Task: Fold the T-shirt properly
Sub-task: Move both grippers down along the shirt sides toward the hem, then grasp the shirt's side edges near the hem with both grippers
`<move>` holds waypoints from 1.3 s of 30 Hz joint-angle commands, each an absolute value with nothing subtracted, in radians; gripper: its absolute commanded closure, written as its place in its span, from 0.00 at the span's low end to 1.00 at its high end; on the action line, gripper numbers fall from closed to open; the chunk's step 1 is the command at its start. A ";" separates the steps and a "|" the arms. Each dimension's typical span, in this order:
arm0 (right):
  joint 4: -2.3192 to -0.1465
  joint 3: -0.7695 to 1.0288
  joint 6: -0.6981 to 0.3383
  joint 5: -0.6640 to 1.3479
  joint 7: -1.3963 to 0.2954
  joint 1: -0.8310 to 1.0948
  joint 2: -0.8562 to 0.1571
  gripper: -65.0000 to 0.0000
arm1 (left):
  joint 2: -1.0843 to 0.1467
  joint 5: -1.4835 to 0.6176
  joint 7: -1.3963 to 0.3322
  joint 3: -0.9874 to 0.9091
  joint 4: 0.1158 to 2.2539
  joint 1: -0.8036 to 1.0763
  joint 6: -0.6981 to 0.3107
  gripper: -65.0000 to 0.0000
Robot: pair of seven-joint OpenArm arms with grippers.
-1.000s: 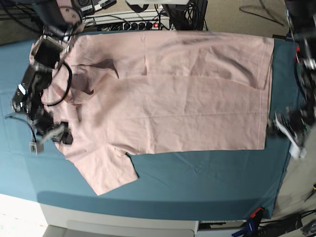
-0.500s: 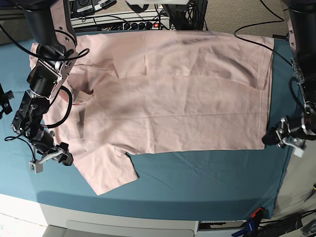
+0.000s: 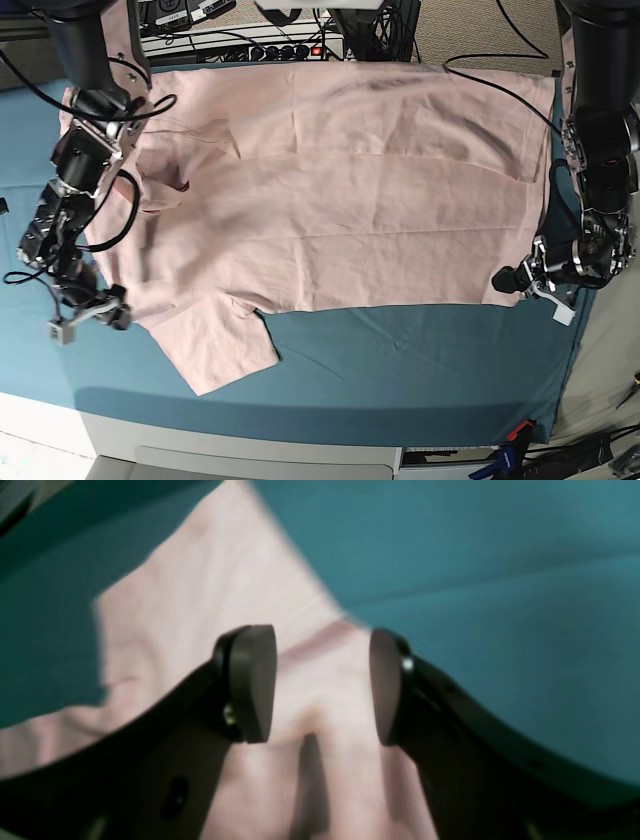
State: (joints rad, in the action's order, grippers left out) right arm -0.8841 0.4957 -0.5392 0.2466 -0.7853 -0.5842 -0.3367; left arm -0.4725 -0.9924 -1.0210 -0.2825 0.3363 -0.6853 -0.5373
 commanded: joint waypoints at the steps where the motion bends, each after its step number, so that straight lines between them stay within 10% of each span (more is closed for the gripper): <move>1: -0.901 0.496 -0.533 0.243 -0.758 -0.620 -0.376 0.53 | -0.499 -1.010 -1.020 -0.284 0.347 -0.715 -0.545 1.00; 14: -0.343 0.496 -0.546 0.310 -0.626 -0.831 -0.514 0.43 | -0.505 -1.056 -1.033 -0.284 0.349 -0.715 -0.577 1.00; 31: -0.315 0.496 -0.524 0.264 -0.554 -0.831 -0.393 0.44 | -0.505 -1.056 -1.033 -0.284 0.349 -0.715 -0.578 1.00; 33: -0.315 0.496 -0.524 0.264 -0.548 -0.831 -0.394 0.53 | -0.506 -1.056 -1.032 -0.284 0.349 -0.715 -0.578 1.00; 36: -0.324 0.496 -0.545 0.261 -0.558 -0.830 -0.399 1.00 | -0.509 -1.056 -1.032 -0.284 0.349 -0.715 -0.578 1.00; 39: -0.376 0.496 -0.592 0.263 -0.614 -0.825 -0.402 1.00 | -0.511 -1.056 -1.033 -0.284 0.349 -0.715 -0.578 1.00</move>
State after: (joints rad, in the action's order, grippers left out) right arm -0.3542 0.4961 -0.5831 0.2356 -0.6384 -0.7864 -0.3820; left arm -0.4931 -1.0309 -1.0393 -0.2825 0.3344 -0.6819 -0.5697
